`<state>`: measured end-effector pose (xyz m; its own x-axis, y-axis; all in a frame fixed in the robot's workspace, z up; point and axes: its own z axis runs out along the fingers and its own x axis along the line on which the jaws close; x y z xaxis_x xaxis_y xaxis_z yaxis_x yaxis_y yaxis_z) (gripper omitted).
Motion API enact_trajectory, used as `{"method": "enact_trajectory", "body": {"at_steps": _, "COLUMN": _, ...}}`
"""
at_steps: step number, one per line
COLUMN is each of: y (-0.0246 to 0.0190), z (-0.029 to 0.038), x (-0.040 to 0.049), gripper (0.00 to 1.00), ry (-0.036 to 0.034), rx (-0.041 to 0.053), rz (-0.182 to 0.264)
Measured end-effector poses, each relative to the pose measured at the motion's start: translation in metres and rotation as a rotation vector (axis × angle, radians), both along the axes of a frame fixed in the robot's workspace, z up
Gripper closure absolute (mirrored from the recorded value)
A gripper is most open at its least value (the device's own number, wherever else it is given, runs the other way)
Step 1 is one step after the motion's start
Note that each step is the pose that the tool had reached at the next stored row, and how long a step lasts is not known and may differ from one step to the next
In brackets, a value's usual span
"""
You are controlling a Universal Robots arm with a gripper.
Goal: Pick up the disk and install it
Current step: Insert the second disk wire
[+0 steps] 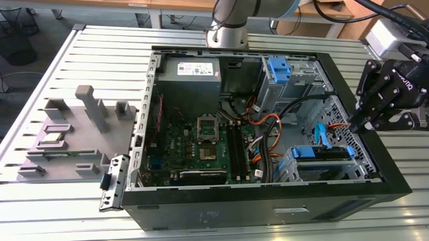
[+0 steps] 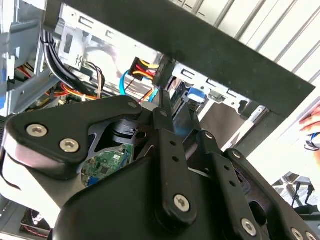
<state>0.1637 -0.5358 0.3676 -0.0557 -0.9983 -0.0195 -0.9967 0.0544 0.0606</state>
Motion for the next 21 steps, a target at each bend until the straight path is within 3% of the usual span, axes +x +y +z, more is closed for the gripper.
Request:
{"method": "enact_trajectory", "body": {"at_steps": 13, "y": 0.0074, "z": -0.0037, "x": 0.0165, "gripper": 0.7, "ry": 0.026, "rx": -0.0044, "rz": 0.0}}
{"method": "enact_trajectory", "body": {"at_steps": 14, "y": 0.0095, "z": -0.0048, "x": 0.0216, "gripper": 0.7, "ry": 0.0347, "rx": -0.0048, "rz": 0.0}}
{"method": "enact_trajectory", "body": {"at_steps": 15, "y": 0.0102, "z": -0.0051, "x": 0.0233, "gripper": 0.7, "ry": 0.038, "rx": -0.0048, "rz": 0.0}}
{"method": "enact_trajectory", "body": {"at_steps": 20, "y": 0.0103, "z": -0.0052, "x": 0.0233, "gripper": 0.7, "ry": 0.0387, "rx": -0.0047, "rz": 0.0}}
{"method": "enact_trajectory", "body": {"at_steps": 21, "y": 0.0102, "z": -0.0054, "x": 0.0235, "gripper": 0.7, "ry": 0.0452, "rx": -0.0045, "rz": 0.0}}
